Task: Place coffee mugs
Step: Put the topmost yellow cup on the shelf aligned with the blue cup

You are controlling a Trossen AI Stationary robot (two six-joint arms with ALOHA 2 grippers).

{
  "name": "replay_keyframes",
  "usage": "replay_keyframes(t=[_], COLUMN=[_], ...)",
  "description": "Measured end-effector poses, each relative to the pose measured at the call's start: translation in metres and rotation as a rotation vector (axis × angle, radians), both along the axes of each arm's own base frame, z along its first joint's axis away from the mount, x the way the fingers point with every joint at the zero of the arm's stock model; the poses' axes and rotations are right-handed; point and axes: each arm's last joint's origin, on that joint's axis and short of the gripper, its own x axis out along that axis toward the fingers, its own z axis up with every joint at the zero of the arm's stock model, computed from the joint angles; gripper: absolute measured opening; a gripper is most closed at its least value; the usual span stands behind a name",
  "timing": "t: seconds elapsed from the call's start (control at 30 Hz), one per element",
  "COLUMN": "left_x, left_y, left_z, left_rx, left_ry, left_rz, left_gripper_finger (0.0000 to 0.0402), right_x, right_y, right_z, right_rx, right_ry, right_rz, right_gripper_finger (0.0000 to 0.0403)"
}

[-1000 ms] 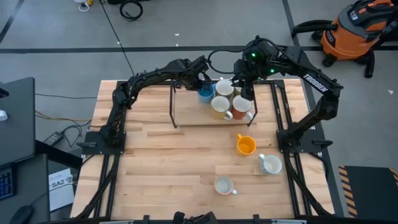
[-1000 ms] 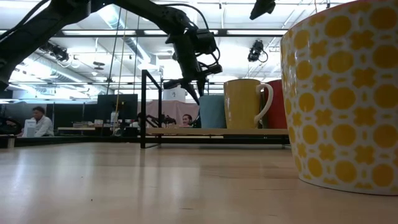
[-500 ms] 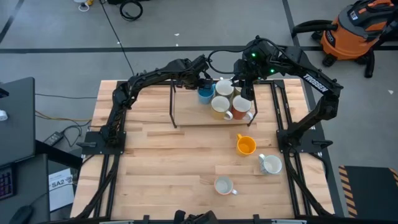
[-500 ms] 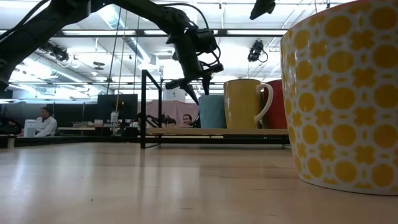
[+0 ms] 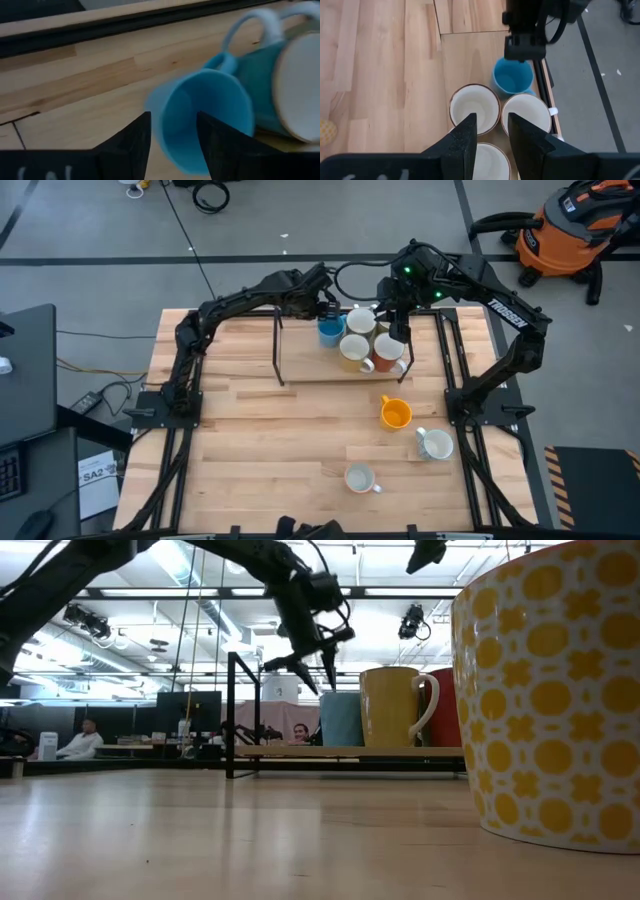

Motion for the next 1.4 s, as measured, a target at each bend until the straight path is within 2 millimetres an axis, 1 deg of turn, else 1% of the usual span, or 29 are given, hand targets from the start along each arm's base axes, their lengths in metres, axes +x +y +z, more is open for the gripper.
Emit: replay_keyframes(t=[0.2, 0.3, 0.43, 0.53, 0.7, 0.83, 0.93, 1.03, 1.13, 1.23, 1.3, 1.4], left_x=[-0.016, -0.025, -0.036, -0.047, -0.071, -0.095, -0.111, -0.127, -0.14, -0.151, -0.158, -0.167], left_y=[-0.009, -0.022, -0.047, -0.07, -0.111, -0.141, -0.159, -0.171, -0.18, -0.187, -0.191, -0.196], left_z=[0.032, 0.052, 0.08, 0.102, 0.132, 0.15, 0.158, 0.166, 0.171, 0.175, 0.172, 0.155], left_rx=[0.061, 0.106, 0.188, 0.26, 0.376, 0.441, 0.459, 0.465, 0.46, 0.463, 0.47, 0.471], left_ry=[-0.018, -0.017, -0.014, -0.012, 0.021, 0.059, 0.088, 0.098, 0.103, 0.098, 0.084, 0.051], left_rz=[-0.073, -0.151, -0.302, -0.435, -0.684, -0.873, -0.976, -1.03, -1.059, -1.078, -1.082, -1.063], left_gripper_finger=[0.0164, 0.0164, 0.0164, 0.0164, 0.0164, 0.0164, 0.0164, 0.0164, 0.0164, 0.0164, 0.0164, 0.0164], right_x=[-0.001, -0.003, -0.003, -0.003, -0.001, 0.002, 0.004, 0.005, 0.006, 0.008, 0.009, 0.011], right_y=[0.001, 0.003, 0.009, 0.017, 0.035, 0.052, 0.065, 0.077, 0.088, 0.1, 0.107, 0.117], right_z=[-0.001, -0.003, -0.004, -0.006, -0.009, -0.01, -0.01, -0.01, -0.01, -0.016, -0.021, -0.032], right_rx=[0.015, 0.037, 0.081, 0.124, 0.21, 0.208, 0.212, 0.229, 0.231, 0.216, 0.232, 0.271], right_ry=[0.017, 0.038, 0.057, 0.087, 0.129, 0.149, 0.153, 0.147, 0.136, 0.154, 0.172, 0.21], right_rz=[-0.004, -0.013, -0.036, -0.053, -0.103, -0.176, -0.233, -0.282, -0.319, -0.33, -0.347, -0.392], right_gripper_finger=[0.0117, 0.0117, 0.0117, 0.0117, 0.0117, 0.0117, 0.0117, 0.0117, 0.0117, 0.0117, 0.0117, 0.0117])
